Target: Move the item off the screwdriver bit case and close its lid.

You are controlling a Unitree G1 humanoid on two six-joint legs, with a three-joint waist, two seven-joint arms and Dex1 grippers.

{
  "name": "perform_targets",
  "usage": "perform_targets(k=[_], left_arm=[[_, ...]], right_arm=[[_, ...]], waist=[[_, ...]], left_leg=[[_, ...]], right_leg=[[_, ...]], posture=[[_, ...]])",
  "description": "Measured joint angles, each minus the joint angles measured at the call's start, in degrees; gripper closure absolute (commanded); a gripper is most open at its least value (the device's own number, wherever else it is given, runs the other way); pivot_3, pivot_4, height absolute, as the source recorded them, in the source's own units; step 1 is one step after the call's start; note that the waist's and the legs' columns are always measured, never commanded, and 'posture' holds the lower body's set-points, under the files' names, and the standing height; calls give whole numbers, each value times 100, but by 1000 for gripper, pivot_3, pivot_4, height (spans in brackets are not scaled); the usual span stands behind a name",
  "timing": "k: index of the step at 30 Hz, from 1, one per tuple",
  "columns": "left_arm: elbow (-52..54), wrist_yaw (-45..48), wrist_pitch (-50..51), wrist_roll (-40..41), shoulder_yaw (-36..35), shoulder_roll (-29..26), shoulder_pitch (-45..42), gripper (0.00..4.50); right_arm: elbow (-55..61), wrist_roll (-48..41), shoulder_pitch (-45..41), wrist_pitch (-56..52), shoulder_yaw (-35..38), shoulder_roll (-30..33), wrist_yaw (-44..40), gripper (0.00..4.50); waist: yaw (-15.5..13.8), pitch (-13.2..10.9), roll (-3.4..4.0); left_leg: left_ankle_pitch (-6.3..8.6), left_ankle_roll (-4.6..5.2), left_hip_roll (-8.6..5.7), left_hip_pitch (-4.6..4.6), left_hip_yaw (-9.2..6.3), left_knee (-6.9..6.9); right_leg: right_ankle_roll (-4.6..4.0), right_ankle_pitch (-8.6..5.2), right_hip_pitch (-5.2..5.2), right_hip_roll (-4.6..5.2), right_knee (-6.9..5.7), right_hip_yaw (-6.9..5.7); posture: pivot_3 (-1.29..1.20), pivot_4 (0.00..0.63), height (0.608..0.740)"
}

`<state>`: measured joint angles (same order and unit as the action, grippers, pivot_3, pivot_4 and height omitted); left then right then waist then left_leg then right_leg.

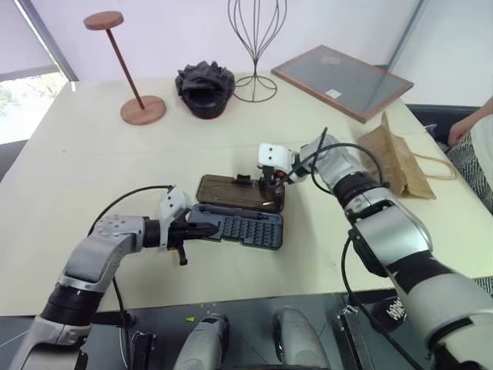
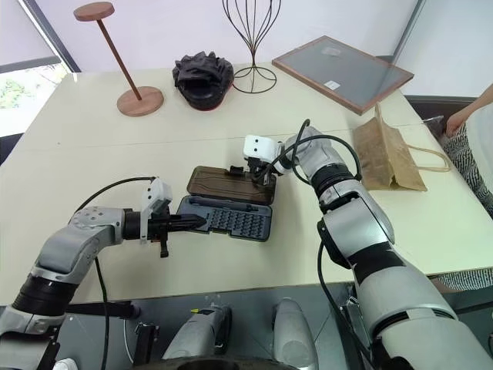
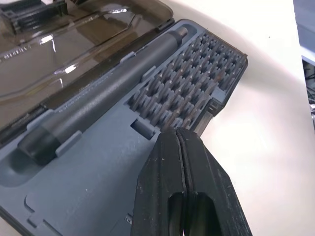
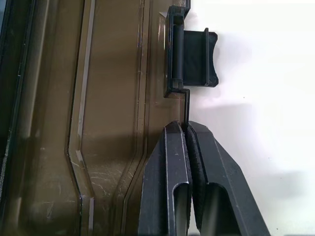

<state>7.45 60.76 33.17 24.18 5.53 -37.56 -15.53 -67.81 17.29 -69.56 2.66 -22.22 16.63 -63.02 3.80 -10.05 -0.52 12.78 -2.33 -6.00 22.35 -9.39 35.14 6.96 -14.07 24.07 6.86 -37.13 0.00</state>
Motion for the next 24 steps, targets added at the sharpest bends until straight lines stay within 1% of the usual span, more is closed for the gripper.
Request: perform_targets(k=[6, 10, 21, 24], left_arm=[[-5, -101, -17, 5, -1, 48, -27, 4500], [-22, -227, 23, 31, -43, 160, -167, 4500], [-323, -276, 31, 33, -136, 230, -519, 4500], [-486, -353, 69, 120, -240, 339, -693, 4500]], right_arm=[[352, 187, 165, 408, -126, 110, 147, 4453], [846, 238, 378, 558, -180, 275, 184, 4453], [2648, 180, 1045, -195, -163, 742, -56, 4453], [3306, 185, 1233, -431, -163, 887, -68, 4453]], waist=[[0, 0, 0], [-17, -1, 1], [-128, -4, 0], [-134, -6, -2]], left_leg=[[0, 0, 0, 0, 0, 0], [0, 0, 0, 2, 0, 0], [0, 0, 0, 15, 3, -1], [0, 0, 0, 17, 2, -1]], right_leg=[[0, 0, 0, 0, 0, 0], [0, 0, 2, 0, 1, 0], [0, 0, 18, 1, 4, 1], [0, 0, 20, 1, 4, 0]], posture=[[0, 150, 734], [0, 150, 734], [0, 150, 734], [0, 150, 734]])
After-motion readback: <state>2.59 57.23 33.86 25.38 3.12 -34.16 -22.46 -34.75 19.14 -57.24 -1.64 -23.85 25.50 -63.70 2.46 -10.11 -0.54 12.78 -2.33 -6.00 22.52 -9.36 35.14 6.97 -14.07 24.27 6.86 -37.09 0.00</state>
